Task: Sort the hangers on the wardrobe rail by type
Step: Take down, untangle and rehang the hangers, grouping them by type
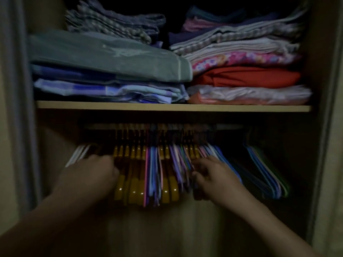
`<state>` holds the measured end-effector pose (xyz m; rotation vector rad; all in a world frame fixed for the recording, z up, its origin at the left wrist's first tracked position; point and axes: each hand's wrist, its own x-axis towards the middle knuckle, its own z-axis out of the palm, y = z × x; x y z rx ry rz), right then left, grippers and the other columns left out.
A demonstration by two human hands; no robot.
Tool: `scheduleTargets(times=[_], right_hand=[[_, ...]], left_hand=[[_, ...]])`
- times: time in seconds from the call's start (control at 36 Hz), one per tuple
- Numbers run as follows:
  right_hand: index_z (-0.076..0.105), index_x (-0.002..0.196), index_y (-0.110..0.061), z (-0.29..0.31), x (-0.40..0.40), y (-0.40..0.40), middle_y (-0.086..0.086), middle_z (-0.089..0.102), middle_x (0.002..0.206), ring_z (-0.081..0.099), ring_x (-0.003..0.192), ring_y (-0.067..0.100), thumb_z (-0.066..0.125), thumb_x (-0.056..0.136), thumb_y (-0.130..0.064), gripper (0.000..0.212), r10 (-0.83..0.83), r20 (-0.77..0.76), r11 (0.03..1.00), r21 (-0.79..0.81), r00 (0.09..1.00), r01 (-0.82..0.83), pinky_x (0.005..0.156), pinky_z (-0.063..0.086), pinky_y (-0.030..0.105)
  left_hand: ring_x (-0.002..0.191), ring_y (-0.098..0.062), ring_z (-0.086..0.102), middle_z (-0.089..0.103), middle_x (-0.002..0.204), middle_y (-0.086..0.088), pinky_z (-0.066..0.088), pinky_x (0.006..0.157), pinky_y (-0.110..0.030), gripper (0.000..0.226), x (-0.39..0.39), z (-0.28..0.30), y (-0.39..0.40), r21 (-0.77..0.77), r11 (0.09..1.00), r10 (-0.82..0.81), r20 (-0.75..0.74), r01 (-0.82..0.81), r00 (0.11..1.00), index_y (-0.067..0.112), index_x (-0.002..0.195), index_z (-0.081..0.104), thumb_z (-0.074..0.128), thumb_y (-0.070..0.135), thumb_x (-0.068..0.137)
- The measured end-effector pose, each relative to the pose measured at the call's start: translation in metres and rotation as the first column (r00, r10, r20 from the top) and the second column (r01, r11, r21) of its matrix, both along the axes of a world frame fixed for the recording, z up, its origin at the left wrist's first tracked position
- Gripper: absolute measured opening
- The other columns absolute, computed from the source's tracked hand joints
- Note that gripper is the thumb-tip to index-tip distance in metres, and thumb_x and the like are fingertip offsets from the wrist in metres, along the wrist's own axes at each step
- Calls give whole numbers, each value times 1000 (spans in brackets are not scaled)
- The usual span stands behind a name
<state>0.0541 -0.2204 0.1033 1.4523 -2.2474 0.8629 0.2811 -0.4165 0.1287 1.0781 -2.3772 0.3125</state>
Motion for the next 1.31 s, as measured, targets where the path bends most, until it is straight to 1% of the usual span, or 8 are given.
scheduleTargets(times=[0.08, 0.28, 0.5, 0.69, 0.89, 1.06, 1.17, 1.31], right_hand=[[61, 107, -39, -4, -32, 33, -15, 52, 98, 51, 86, 0, 56, 97, -34, 12, -84, 75, 995, -53, 994, 88, 69, 39, 19], [68, 92, -27, -30, -114, 76, -7, 69, 91, 65, 93, 13, 61, 95, -18, 11, -168, 369, 968, -115, 914, 225, 75, 44, 26], [69, 111, -14, -56, -167, 41, 3, 72, 103, 66, 95, 16, 53, 101, -34, 28, 13, 711, 992, -95, 703, 79, 79, 45, 24], [69, 80, -7, -75, -180, 30, 11, 67, 73, 58, 60, 15, 55, 100, -17, 26, 126, 819, 985, -173, 560, 30, 55, 42, 23], [64, 83, -22, -65, -167, 37, 3, 69, 78, 64, 70, 16, 51, 100, -20, 22, 74, 704, 980, -182, 707, 78, 63, 49, 28], [50, 109, -27, -50, -142, 65, -14, 51, 76, 48, 61, -1, 43, 103, -31, 10, -243, 160, 961, -94, 957, 260, 46, 29, 15], [22, 147, -29, -41, -145, 76, -6, 64, 98, 60, 73, 10, 42, 101, -22, 51, -243, -149, 970, -14, 958, 244, 61, 41, 22], [36, 145, -23, -33, -162, 97, 3, 67, 106, 69, 88, 23, 41, 98, -13, 49, -385, -348, 888, 112, 855, 445, 64, 48, 33]], left_hand=[[69, 1, 52, 57, 86, 13, 36, 56, -19, 22, -32, 1, 37, 15, 990, -142, -41, 143, 989, 37, 111, 57, 38, 43, 102], [104, -14, 54, 56, 113, 4, 51, 82, -32, 40, -105, 16, 84, -340, 884, -399, -196, 320, 896, 22, 133, 58, 56, 31, 94], [117, -38, 43, 44, 127, -18, 35, 99, -51, 76, -175, 44, 97, -577, 788, -315, -77, 215, 946, 10, 140, 53, 76, 23, 69], [137, -39, 35, 41, 142, -19, 21, 114, -55, 84, -184, 56, 100, -572, 815, -236, -177, 95, 956, 19, 151, 36, 63, 28, 72], [125, -40, 40, 46, 128, -23, 24, 111, -56, 88, -193, 57, 98, -557, 830, -174, -194, 38, 965, 15, 149, 38, 70, 26, 68], [129, -41, 36, 42, 132, -23, 20, 115, -56, 92, -195, 53, 96, -565, 825, -158, -197, 19, 968, 15, 151, 33, 71, 28, 68], [132, -42, 35, 40, 134, -24, 16, 119, -57, 89, -200, 50, 99, -544, 839, -172, -252, 8, 952, 14, 151, 32, 67, 25, 71], [135, -43, 34, 41, 137, -24, 14, 120, -57, 87, -201, 49, 101, -533, 846, -197, -279, 19, 940, 14, 152, 32, 66, 23, 73]])
